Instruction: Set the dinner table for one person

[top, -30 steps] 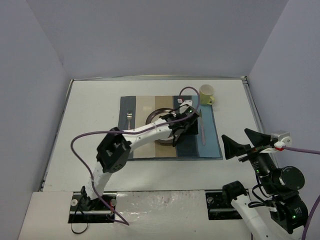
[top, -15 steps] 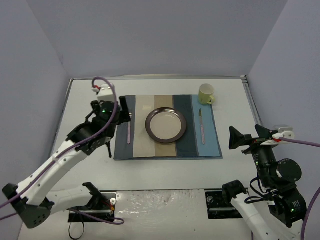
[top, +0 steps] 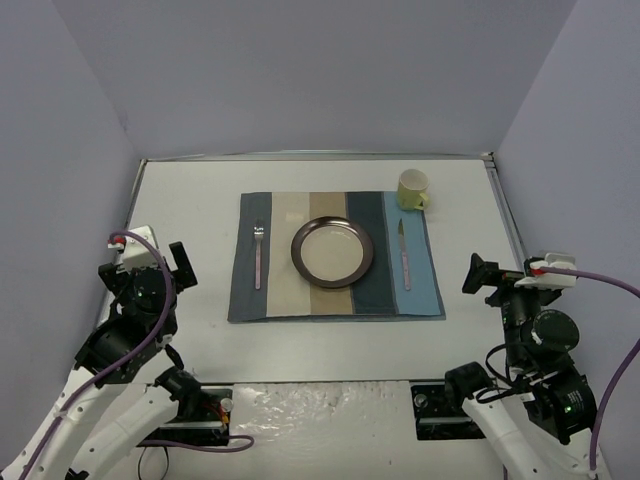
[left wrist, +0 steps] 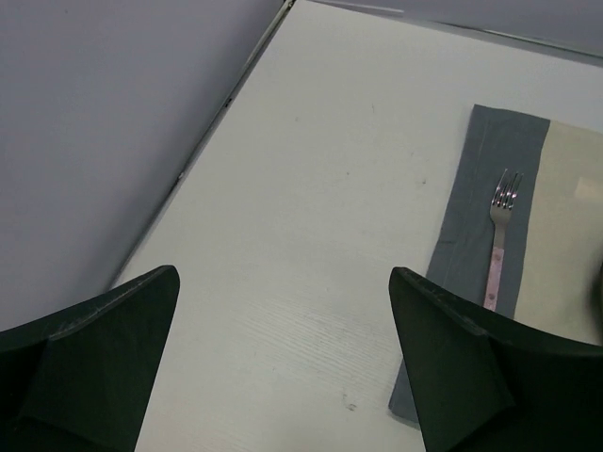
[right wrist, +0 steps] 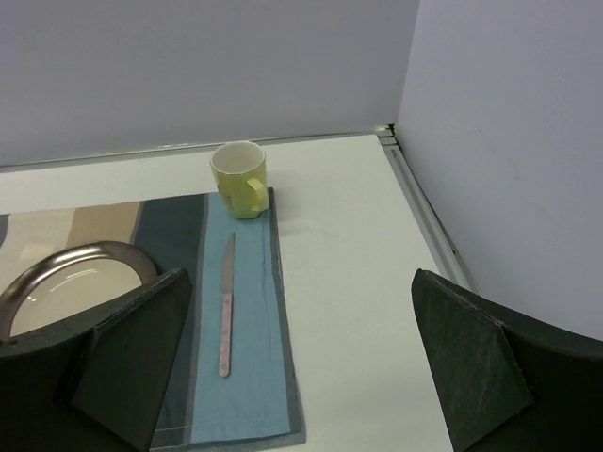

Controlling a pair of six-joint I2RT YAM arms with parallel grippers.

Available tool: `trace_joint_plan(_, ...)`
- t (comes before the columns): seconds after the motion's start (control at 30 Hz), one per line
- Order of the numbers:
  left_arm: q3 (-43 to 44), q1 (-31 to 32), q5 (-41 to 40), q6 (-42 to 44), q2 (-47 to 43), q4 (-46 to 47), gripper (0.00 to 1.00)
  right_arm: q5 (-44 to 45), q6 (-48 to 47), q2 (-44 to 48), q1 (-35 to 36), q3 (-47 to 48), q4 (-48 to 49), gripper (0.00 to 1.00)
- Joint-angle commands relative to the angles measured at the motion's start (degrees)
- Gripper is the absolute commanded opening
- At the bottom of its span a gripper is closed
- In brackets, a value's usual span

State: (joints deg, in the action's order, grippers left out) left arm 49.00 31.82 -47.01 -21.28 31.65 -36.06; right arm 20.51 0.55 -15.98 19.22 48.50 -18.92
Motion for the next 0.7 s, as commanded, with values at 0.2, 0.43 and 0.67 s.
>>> trace_joint_plan(0.2, -1.92, -3.66, -2.15, 1.51, -2.15, 5.45, 0.93, 8.82, 1.32, 2.89, 0.46, -3.97, 8.11, 1.0)
trace_joint_plan(0.43, -1.99, -7.56, 2.07, 1.25, 0.17, 6.57, 0.97, 7.84, 2.06, 3.01, 0.46, -4.66, 8.44, 1.0)
trace_joint_plan(0.67, -2.29, -10.33, 5.97, 1.42, 0.78, 7.13, 0.97, 7.38, 1.6, 2.99, 0.46, -4.99, 8.64, 1.0)
